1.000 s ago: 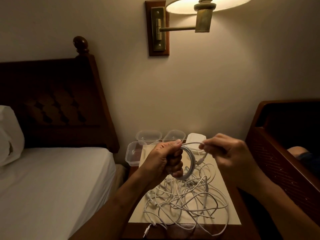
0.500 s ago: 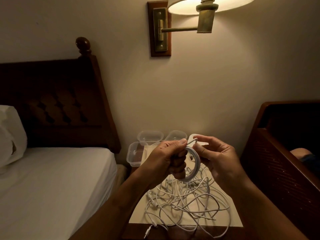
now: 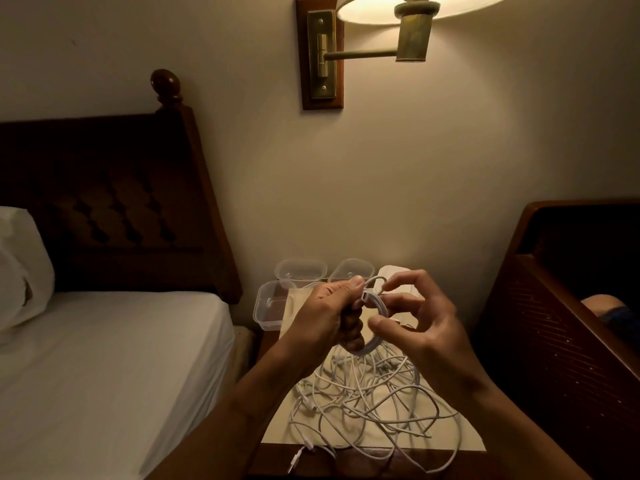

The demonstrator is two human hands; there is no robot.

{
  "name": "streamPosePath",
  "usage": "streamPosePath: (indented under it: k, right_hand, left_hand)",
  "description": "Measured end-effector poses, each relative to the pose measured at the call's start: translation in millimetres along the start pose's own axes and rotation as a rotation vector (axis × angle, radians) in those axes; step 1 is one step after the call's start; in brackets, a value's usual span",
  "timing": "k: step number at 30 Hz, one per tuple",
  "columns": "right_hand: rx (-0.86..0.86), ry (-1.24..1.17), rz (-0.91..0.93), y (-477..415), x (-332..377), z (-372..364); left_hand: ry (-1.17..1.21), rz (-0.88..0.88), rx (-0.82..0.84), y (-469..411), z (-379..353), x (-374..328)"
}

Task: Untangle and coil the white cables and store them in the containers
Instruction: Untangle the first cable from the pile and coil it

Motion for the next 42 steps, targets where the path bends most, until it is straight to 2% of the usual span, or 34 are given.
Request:
streamPosePath:
  k: [3, 7, 10, 12, 15, 17, 18, 22, 28, 31, 35, 38, 40, 42]
  right_hand:
    - [-0.002, 0.13, 0.057, 0, 3, -3]
    - [-0.033, 0.085, 0.067, -1, 6, -1]
    - [-0.059, 0.157, 0.082, -3, 4, 1]
    - [-0.091, 0.346, 0.179, -2, 5, 1]
    - [-0.202, 0.941, 0.486, 5, 14, 0]
    - [-0.254, 1.131, 0.609, 7, 17, -1]
    - [-0.25, 1.112, 0.639, 7, 15, -1]
    - [-0.128, 0.767, 0.627, 3, 3, -5]
    - [-0.143, 0.441, 0.57, -10, 7, -3]
    - [-0.131, 0.374, 0.568, -16, 6, 4]
    - [-0.111, 0.358, 0.544, -23, 4, 21]
    - [-0.035, 0.295, 0.498, -27, -4, 31]
    - [0.003, 0.346, 0.533, -27, -11, 34]
    - [0.023, 0.509, 0.657, -25, -17, 33]
  left_hand:
    - [-0.063, -0.02, -0.015, 0, -1, 3]
    - [-0.07, -0.023, 0.011, -2, -3, 8]
    - [-0.063, -0.034, 0.0, -3, -6, 9]
    - [-0.06, -0.037, -0.016, -4, -9, 11]
    - [-0.055, -0.029, -0.057, -9, -7, 14]
    - [-0.026, -0.014, -0.07, -14, -2, 15]
    - [-0.012, -0.005, -0.071, -17, 0, 15]
    - [-0.064, -0.004, -0.04, -24, 2, 18]
    - [-0.089, 0.003, -0.032, -23, 3, 26]
    - [-0.097, 0.021, -0.033, -20, 6, 28]
    - [0.035, 0.067, -0.028, -16, 18, 26]
    - [0.12, 0.088, 0.0, -13, 27, 23]
    - [0.168, 0.104, 0.017, -12, 28, 21]
    - [0.216, 0.117, 0.039, -9, 26, 17]
Point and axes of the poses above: each hand's wrist, its own y-axis away from the middle knuckle, its own z-axis out of the back of the hand, x = y × z, the point moved 4 cm from there along -y, towards the middle knuckle, and after that the axes turned 3 degrees about -x, right-handed, at the moved point
